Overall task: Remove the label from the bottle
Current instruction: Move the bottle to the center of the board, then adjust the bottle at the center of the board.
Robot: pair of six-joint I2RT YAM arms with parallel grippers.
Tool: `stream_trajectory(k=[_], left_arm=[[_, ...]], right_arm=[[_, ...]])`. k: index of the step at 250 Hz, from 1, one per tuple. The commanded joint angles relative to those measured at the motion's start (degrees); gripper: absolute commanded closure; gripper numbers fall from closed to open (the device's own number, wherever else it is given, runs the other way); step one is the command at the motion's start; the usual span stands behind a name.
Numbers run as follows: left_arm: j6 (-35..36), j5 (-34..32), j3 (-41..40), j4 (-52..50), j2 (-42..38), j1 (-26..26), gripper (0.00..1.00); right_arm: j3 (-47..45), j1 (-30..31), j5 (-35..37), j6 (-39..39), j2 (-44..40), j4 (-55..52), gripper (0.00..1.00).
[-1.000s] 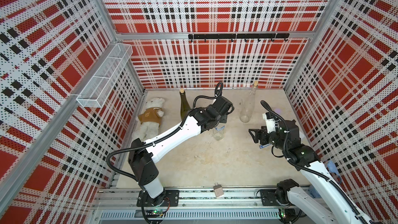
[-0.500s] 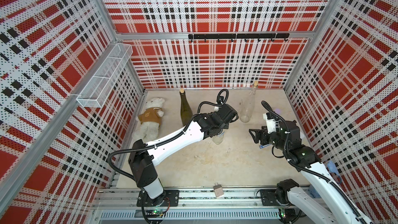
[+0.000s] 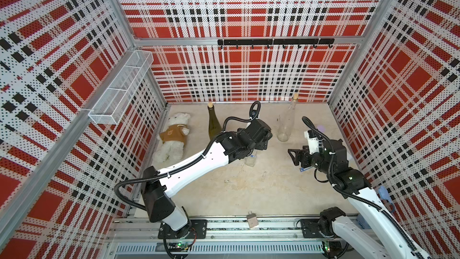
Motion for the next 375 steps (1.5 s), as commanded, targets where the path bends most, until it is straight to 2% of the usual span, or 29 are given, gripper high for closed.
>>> stream_trajectory(k=[1,30,57,97,132,179,243,270,375], left_arm=[[4.5,5.5,-2.1,0.7,-3.1,0.7,0.11],[10.8,11.2,-4.4,2.5,-6.4,2.2,0.07],[14.9,20.3,-8.5,6.1,-11.3,6.2,0.04],[20.4,29.2,-14.2,10.1,-17.2,11.7,0.02],[26.7,33.7,-16.6,10.8,-17.4,14.4,0.05],[29.1,40.4,-18.1,14.0,-14.6,17.6,0.08],[29.8,44.3,-17.0,17.0,-9.7,17.5,0.11],[30.5,44.1,-16.3,17.0,-7.9,17.6,0.14],[30.8,43.1,-13.8,17.7,-5.4,18.5,0.4]], right_arm=[[0.5,0.2,0.6,-0.7,-0.9,1.4,0.14],[0.9,0.2,0.7,-0.7,-1.1,0.8,0.14],[1.2,0.3,0.3,-0.2,-0.9,0.6,0.14],[1.2,0.3,-0.7,0.9,-0.2,1.2,0.14],[1.5,0.3,-1.1,1.6,0.5,1.8,0.14],[2.3,0.3,-1.0,2.0,0.7,1.1,0.14],[2.6,0.4,-0.4,2.6,0.7,0.7,0.14],[2.5,0.4,-0.1,2.8,0.6,0.7,0.14],[2.5,0.4,-0.2,2.4,3.3,2.7,0.14]])
